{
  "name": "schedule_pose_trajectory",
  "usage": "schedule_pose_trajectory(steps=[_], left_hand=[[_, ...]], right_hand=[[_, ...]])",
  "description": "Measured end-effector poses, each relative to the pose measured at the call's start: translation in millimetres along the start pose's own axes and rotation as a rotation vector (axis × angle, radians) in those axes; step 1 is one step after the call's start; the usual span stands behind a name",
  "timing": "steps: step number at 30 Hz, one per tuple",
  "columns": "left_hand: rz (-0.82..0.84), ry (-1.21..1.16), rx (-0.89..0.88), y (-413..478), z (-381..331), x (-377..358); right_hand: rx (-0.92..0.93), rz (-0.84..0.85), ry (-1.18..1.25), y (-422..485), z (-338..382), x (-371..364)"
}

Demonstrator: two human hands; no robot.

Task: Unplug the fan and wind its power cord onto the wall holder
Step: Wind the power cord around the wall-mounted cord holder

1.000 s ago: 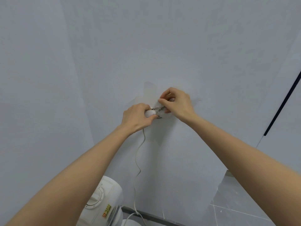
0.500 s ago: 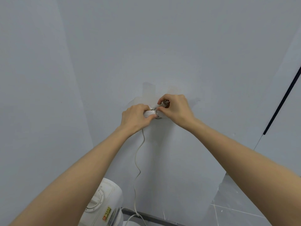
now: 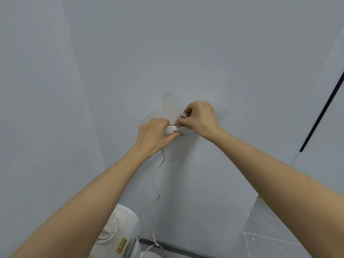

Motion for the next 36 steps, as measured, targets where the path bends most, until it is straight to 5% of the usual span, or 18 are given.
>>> schedule_pose_trajectory(steps=[8,17,36], left_hand=[[0.021,-0.091,0.062,4,7,1],[-0.028,-0.225,0.103,3,14,1],[-0.340,0.078,-0.109,-9,-4,0]], right_hand=[[-0.045,0.082,0.153,-2,-6,0],[-0.018,-0.005,0.152,-5,-4,-6],[0.038,-0.107,0.110,-11,-5,-11]])
Point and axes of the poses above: each hand's wrist, its own y-axis towards the middle knuckle, its own x-axis out of the back of the hand, z = x × y, the point moved 8 cm from there along y, towards the middle knuckle, and after that the axes turned 7 degrees about -z, right-handed, at the moved point
